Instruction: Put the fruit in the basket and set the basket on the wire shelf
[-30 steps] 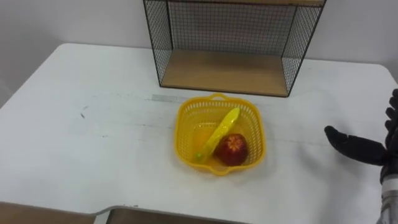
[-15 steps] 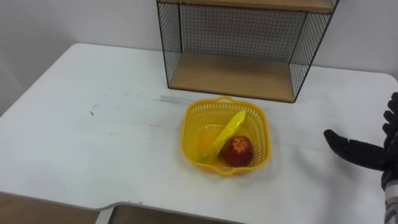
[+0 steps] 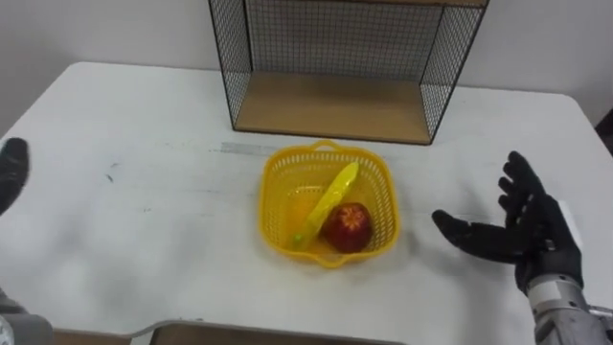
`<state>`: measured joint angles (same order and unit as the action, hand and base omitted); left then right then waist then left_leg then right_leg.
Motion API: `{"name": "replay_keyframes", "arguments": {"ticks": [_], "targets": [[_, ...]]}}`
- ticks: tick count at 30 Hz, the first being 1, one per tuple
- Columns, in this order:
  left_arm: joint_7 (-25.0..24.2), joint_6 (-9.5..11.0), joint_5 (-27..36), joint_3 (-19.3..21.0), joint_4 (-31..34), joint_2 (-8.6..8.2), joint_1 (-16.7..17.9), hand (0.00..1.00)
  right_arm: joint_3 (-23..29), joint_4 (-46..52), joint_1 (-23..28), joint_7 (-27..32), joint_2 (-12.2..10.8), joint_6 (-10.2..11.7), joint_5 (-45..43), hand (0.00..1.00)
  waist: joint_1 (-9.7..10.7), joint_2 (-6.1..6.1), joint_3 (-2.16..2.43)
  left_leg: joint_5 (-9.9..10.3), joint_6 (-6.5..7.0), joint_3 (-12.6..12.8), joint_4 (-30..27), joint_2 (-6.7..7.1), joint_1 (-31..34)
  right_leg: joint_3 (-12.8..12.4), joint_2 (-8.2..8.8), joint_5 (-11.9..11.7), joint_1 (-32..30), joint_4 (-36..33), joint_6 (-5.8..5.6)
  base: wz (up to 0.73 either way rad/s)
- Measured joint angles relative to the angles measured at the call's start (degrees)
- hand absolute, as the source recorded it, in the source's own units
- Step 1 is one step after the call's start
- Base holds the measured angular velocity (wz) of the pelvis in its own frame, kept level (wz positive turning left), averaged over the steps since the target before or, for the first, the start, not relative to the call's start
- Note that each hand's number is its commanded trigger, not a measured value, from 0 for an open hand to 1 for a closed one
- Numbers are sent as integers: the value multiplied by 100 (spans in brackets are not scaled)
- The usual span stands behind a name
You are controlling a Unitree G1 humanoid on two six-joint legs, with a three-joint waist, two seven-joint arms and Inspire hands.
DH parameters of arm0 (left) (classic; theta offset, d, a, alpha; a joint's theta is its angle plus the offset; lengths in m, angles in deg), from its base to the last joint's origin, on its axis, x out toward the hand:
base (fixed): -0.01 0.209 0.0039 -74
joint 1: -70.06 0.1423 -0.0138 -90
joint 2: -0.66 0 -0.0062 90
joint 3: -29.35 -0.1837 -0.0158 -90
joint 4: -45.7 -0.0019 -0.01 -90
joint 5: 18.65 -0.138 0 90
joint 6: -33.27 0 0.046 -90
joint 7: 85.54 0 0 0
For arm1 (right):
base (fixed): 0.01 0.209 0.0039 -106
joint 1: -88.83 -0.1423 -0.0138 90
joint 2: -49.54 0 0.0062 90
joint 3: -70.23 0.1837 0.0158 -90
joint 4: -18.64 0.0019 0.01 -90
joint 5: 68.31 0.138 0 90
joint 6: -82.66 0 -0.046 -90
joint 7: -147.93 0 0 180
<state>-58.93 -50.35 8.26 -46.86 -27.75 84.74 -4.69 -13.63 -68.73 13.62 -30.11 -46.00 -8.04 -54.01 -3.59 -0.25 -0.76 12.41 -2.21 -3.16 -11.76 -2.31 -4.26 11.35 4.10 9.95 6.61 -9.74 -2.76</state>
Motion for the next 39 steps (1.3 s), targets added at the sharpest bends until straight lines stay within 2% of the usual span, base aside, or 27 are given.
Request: {"name": "replay_keyframes", "arguments": {"ticks": [3, 5, 8, 13, 16, 22, 26, 30, 39], "targets": [[-501, -37, 15, -217, -92, -19, -1, 0, -3, 0, -95, -98, -61, 1, 239, 0, 68, -34, -3, 0, 0, 22, 4, -2, 17, -18, -4, 0, -27, 2, 0, -2], [-764, -64, 61, -310, -101, -71, -1, 0, -1, 0, -108, -188, -91, 1, 430, 0, 94, -43, 2, 0, 0, 129, 9, -12, 14, -61, -4, 0, -55, -2, 0, -9], [-1163, -110, 257, -429, -304, -115, -55, 0, -69, -33, -179, -315, -262, 1, 581, 0, 172, -43, 4, -1, 1, 231, 4, -20, -24, -91, -3, 0, -54, -7, 0, -7], [-1686, -421, 295, -852, -475, -186, -145, 0, -391, -217, -224, -586, -333, -40, 1144, 0, 263, -21, 9, -1, 1, 294, 7, -25, -21, -122, -1, -2, -56, -8, -3, -2], [-2013, -549, 298, -890, -567, -243, -197, 0, -466, -241, -225, -729, -346, -74, 1360, 0, 333, -17, 11, -1, 1, 298, 5, -28, 10, -122, -1, -2, -88, -33, -3, 0], [-2697, -762, 403, -949, -852, -266, -274, 0, -483, -252, -255, -1033, -350, -174, 1734, 0, 336, 30, 31, -1, 1, 404, 3, -49, 19, -207, -12, -5, -172, -105, 2, -7], [-2929, -887, 403, -963, -884, -279, -275, 0, -484, -271, -258, -1139, -351, -189, 1738, 0, 335, 51, 35, -1, 1, 435, 5, -56, 2, -244, -19, -8, -176, -112, 6, -4], [-3118, -898, 407, -971, -885, -286, -275, 0, -488, -273, -258, -1159, -351, -192, 1789, 0, 324, 50, 34, -1, 1, 458, 12, -63, -5, -262, -24, -8, -184, -113, 6, -2], [-3209, -898, 403, -1108, -992, -305, -274, 0, -584, -391, -296, -1153, -351, -190, 2169, 0, 224, 47, 32, -1, 0, 558, 36, -89, -43, -329, -47, -17, -225, -109, 21, -5]]}}
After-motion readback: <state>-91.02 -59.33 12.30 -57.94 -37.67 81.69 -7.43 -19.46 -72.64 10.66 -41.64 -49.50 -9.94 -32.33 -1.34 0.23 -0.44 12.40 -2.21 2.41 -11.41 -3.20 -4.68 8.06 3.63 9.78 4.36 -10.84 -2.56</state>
